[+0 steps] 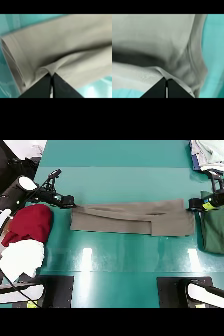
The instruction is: Fold the shirts.
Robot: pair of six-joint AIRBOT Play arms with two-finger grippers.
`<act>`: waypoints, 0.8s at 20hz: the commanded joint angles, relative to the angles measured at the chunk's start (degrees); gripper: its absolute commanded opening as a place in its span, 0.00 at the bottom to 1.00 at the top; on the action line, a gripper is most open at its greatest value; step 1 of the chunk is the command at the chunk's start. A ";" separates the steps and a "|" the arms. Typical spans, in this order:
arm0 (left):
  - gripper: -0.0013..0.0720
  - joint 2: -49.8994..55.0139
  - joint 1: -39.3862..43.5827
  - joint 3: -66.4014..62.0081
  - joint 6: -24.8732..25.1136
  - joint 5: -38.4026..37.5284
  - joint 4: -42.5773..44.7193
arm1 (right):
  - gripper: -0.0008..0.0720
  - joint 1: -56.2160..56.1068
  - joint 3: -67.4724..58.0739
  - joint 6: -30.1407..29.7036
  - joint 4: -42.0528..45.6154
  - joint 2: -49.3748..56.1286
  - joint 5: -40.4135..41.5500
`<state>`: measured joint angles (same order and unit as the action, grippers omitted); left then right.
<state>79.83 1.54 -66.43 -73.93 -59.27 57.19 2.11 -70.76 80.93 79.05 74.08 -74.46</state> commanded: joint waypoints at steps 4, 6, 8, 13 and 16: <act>0.05 2.19 0.17 -1.25 -2.47 6.34 1.33 | 0.05 -0.11 -11.10 -2.10 -5.51 12.70 1.53; 0.20 2.19 0.17 -1.25 -4.52 7.08 1.29 | 0.05 -0.09 -13.05 -2.49 -8.74 14.69 3.98; 0.87 2.16 0.07 -1.44 -7.69 8.46 1.31 | 0.42 0.09 -14.78 -2.99 -11.43 16.13 7.41; 0.87 1.55 0.09 -6.97 -8.48 0.96 1.14 | 0.79 6.45 -17.29 -8.48 -16.41 17.38 -3.19; 0.16 1.42 0.13 -7.30 -7.74 -4.09 0.98 | 0.78 12.55 -15.06 -11.02 -16.59 17.38 -9.14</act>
<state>81.41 1.65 -72.64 -81.82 -58.13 58.28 9.91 -86.76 73.12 64.03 91.13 -77.06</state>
